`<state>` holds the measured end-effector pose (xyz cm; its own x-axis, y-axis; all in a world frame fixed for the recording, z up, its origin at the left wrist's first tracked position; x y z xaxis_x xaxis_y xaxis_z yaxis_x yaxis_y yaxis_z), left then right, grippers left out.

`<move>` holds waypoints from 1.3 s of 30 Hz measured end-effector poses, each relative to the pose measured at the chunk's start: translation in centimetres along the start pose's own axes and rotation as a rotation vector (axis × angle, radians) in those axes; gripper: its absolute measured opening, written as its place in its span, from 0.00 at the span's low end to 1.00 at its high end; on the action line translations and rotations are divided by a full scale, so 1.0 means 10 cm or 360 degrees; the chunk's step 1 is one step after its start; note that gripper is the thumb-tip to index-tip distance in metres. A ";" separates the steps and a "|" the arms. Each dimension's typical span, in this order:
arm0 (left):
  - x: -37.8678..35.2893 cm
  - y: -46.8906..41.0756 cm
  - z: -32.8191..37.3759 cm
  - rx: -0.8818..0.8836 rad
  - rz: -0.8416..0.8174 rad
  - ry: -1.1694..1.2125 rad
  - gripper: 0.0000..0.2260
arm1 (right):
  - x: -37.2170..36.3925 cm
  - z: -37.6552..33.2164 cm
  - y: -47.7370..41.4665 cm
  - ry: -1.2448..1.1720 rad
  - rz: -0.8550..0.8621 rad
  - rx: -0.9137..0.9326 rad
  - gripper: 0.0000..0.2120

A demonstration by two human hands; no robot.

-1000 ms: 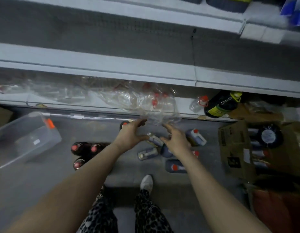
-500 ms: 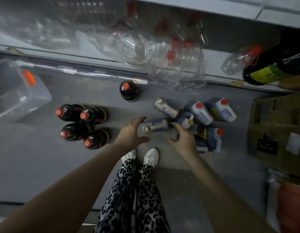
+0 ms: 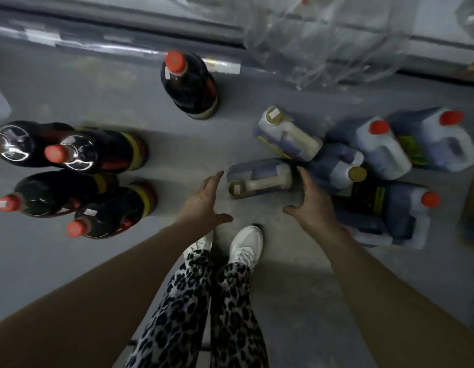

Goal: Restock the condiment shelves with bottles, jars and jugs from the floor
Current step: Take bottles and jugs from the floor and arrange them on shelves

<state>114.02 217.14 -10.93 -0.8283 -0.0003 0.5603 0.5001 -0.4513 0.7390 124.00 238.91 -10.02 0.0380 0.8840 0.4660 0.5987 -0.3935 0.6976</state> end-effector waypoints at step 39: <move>-0.18 -0.25 -0.84 0.0249 -0.0066 0.1117 0.32 | -1.16 0.26 -0.28 -0.1152 -0.0530 -0.0461 0.27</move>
<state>112.11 210.79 -16.96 -0.7882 -0.5831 0.1968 0.4514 -0.3304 0.8289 123.96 230.42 -18.75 0.4578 0.8701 -0.1828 0.4446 -0.0460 0.8946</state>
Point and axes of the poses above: each hand's wrist, its own y-axis away from the middle knuckle, its own x-axis out of the back of the hand, z = x × y, the point moved 7 cm from there along -y, towards the middle knuckle, and after that the axes turned 14 degrees about -y, right-handed, at the moved point
